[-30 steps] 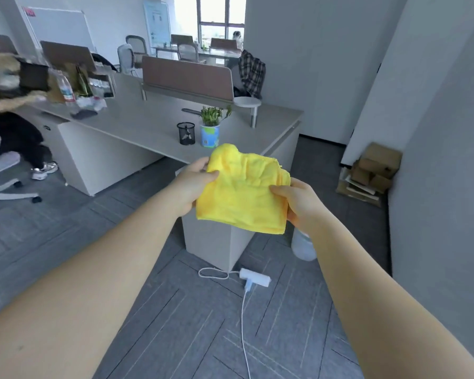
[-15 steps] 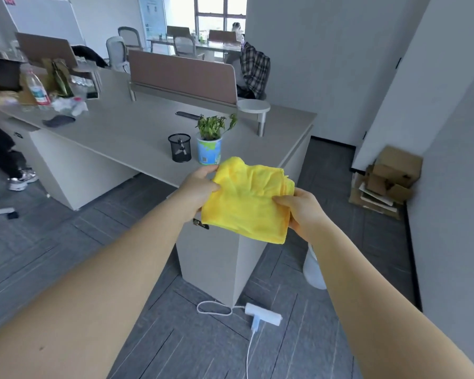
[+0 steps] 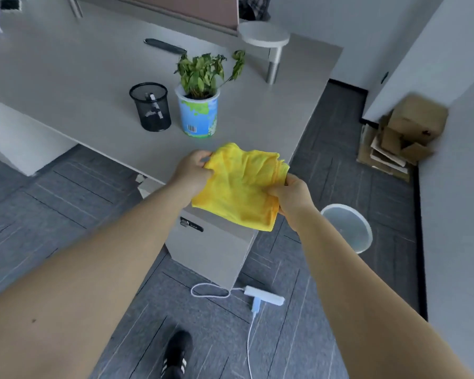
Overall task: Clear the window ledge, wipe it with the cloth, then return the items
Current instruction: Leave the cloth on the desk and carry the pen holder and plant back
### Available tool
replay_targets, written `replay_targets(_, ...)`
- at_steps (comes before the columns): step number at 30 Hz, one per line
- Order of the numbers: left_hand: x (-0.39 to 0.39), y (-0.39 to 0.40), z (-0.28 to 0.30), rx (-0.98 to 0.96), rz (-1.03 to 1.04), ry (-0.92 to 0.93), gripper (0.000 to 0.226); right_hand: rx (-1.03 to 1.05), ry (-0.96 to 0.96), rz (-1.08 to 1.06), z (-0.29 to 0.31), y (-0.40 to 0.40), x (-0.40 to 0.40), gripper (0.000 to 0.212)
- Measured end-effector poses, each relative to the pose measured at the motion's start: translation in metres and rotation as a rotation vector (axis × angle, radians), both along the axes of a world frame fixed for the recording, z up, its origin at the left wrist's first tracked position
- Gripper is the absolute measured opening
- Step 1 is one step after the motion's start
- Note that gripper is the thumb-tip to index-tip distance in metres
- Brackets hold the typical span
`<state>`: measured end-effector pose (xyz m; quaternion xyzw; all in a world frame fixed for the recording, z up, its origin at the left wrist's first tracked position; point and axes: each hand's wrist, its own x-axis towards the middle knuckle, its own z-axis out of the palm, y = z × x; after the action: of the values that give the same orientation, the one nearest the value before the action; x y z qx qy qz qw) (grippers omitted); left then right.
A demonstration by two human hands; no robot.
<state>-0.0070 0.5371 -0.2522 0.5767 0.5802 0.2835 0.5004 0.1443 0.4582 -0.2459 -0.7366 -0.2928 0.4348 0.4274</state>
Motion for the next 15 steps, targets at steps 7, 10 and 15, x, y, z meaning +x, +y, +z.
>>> replay_targets(7, 0.000, 0.086, -0.061, -0.047, -0.112, 0.030, 0.043, -0.124, -0.134, -0.153, -0.062, 0.079, -0.007, 0.029)
replay_targets(10, 0.000, 0.107, -0.078, -0.028, -0.166, 0.092, 0.043, -0.189, -0.181, -0.189, -0.078, 0.100, -0.011, 0.027)
replay_targets(15, -0.003, 0.121, -0.092, 0.075, -0.145, 0.161, 0.044, -0.342, -0.484, -0.212, -0.078, 0.112, -0.018, 0.057)
